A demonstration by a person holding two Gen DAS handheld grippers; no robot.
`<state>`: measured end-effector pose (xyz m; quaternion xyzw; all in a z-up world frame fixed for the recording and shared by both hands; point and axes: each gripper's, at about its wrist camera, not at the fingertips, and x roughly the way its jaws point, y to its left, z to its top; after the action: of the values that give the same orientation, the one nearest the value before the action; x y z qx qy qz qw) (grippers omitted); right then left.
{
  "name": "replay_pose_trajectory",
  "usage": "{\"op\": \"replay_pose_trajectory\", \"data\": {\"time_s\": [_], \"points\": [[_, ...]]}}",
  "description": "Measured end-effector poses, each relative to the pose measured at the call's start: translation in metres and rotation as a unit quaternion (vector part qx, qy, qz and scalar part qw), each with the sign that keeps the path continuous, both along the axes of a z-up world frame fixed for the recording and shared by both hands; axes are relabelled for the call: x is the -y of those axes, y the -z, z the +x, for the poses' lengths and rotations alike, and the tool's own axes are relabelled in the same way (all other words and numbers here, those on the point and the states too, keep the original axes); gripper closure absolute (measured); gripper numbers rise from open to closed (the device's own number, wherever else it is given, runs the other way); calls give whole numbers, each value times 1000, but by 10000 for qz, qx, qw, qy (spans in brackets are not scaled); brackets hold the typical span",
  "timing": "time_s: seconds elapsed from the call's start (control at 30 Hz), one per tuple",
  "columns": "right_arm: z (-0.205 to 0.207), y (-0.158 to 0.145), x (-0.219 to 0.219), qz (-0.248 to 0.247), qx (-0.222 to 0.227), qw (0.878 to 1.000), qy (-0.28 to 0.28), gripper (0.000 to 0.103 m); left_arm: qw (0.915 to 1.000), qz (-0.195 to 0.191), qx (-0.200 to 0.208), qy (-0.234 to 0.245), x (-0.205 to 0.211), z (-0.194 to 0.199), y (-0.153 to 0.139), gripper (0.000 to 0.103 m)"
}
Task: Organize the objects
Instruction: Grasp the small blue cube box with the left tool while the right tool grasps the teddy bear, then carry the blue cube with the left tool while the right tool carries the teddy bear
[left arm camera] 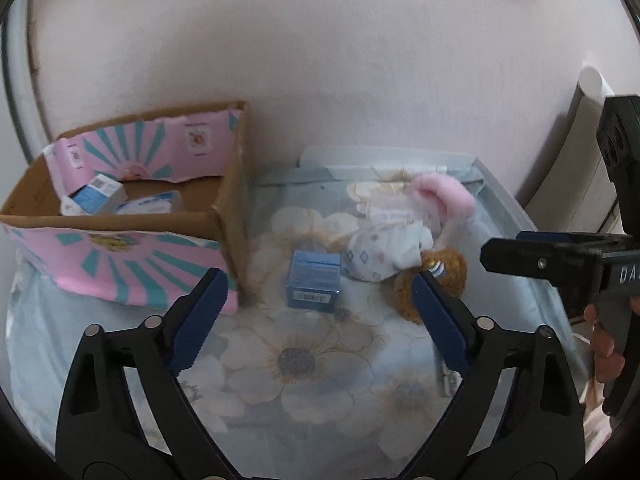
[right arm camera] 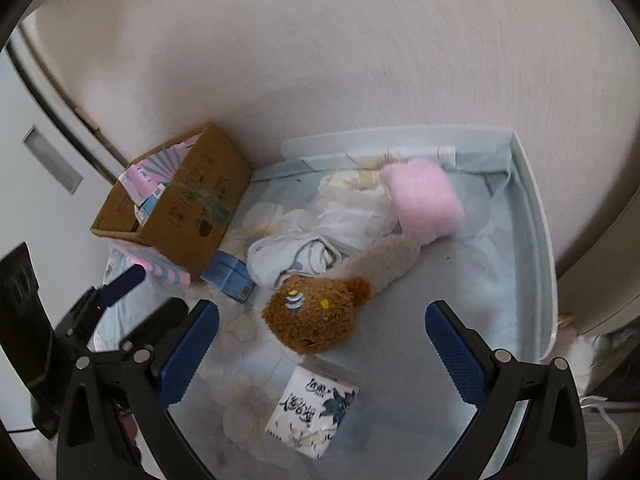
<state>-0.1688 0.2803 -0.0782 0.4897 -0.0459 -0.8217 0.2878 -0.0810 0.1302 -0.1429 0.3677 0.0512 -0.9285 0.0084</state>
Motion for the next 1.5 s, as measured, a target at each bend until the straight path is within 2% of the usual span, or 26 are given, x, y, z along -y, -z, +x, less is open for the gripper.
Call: {"op": "replay_pose_trajectory", "data": {"time_s": [0.2, 0.33, 0.7, 0.9, 0.93, 0.97, 1.0, 1.07, 1.17, 1.33, 1.5], "points": [[-6, 22, 4, -127, 132, 9998, 87, 0, 9995, -230, 103, 214, -12, -16, 30, 20], [-8, 30, 4, -179, 193, 9996, 91, 4, 9992, -332, 171, 165, -16, -21, 40, 27], [-9, 43, 16, -257, 308, 9990, 178, 7, 9993, -236, 279, -82, -9, -36, 51, 35], [-12, 48, 23, -335, 365, 9984, 281, 16, 9990, -229, 368, -57, -6, -41, 53, 49], [-13, 48, 24, -349, 377, 9982, 296, 20, 9989, -233, 394, -53, -5, -42, 53, 52], [-13, 49, 25, -347, 396, 9981, 311, 26, 9987, -235, 458, -51, -5, -43, 55, 62], [-13, 50, 27, -319, 415, 9981, 323, 30, 9984, -240, 510, -63, -4, -44, 56, 67], [-12, 49, 28, -269, 355, 9984, 336, 40, 9984, -148, 531, -80, 0, -44, 57, 68], [-12, 50, 27, -257, 365, 9982, 398, 47, 9984, -70, 547, -96, 3, -44, 57, 68], [-10, 47, 24, -288, 369, 9980, 427, 54, 9983, -43, 584, -78, 4, -44, 57, 68], [-7, 44, 19, -325, 369, 9975, 501, 57, 9983, -17, 570, -80, 5, -40, 49, 68]]}}
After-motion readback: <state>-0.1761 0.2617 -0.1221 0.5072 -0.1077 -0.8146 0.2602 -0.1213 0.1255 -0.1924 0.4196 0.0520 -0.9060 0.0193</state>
